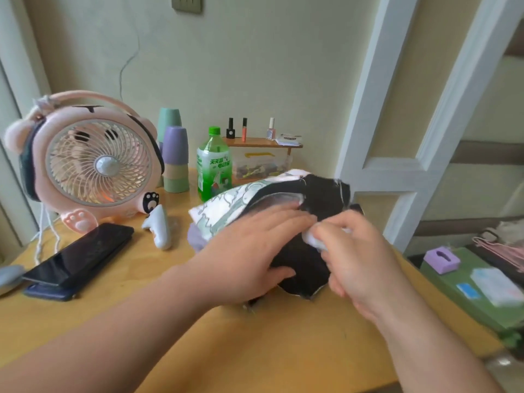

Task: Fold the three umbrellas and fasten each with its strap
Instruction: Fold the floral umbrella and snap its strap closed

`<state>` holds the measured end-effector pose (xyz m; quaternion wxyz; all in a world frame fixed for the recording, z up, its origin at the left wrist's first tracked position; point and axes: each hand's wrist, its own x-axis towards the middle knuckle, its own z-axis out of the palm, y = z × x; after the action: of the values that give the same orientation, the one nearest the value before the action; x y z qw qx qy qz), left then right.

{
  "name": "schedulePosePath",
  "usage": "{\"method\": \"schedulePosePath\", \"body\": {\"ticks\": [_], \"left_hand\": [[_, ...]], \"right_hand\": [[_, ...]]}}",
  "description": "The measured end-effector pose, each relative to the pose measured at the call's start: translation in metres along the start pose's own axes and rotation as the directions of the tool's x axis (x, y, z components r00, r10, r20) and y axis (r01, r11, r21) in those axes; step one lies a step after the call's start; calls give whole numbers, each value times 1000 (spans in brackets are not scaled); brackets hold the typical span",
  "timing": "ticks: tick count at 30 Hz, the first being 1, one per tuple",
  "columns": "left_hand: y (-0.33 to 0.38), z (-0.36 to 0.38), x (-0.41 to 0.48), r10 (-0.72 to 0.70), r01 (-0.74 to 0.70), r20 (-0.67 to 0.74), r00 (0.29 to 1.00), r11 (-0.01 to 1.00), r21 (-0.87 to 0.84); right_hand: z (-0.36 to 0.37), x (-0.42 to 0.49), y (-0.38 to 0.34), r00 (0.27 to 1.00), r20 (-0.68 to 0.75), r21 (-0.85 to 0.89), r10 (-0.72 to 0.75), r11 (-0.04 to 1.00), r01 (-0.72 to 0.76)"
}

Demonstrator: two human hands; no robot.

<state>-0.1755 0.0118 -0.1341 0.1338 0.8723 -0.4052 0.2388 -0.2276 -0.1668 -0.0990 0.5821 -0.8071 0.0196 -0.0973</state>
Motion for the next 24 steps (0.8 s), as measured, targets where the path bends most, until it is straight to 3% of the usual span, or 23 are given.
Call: {"method": "schedulePosePath", "body": {"ticks": [3,6,7,10,12,13,15,17,18,21,22,24], "left_hand": [[10,-17,21,-89,114,-186,978,985,127],[17,-34,24,-167,147,-348,922,986,-85],[18,-40,23,-190,173,-364,912,982,-80],[18,-56,25,-188,248,-342,921,958,142],[24,-61,31,-139,196,-272,952,961,196],[27,-62,37,-116,153,-227,967,976,152],[31,-62,51,-188,170,-92,978,969,-177],[28,-54,61,-243,223,42,969,793,-566],[24,-47,62,-252,212,42,967,699,-683],[13,-21,52,-368,155,-32,929,470,-869],[11,-14,47,-397,178,-13,918,440,-880],[11,-2,38,-402,267,61,914,482,-834]], "right_hand": [[-21,0,-28,982,-51,-216,-180,962,165],[-45,15,-46,950,-117,-348,-290,908,234],[-52,22,-51,942,-136,-395,-305,889,231],[-65,37,-59,937,-99,-479,-334,841,249],[-66,41,-67,924,-42,-551,-379,781,295],[-65,43,-71,916,-12,-572,-401,755,322],[-62,48,-82,906,52,-552,-421,744,377],[-56,54,-92,893,116,-529,-434,734,425],[-52,56,-96,887,156,-532,-434,720,446],[-41,62,-96,885,248,-549,-393,696,463],[-39,64,-95,886,253,-560,-388,688,461],[-37,68,-90,884,240,-585,-402,667,462]]}}
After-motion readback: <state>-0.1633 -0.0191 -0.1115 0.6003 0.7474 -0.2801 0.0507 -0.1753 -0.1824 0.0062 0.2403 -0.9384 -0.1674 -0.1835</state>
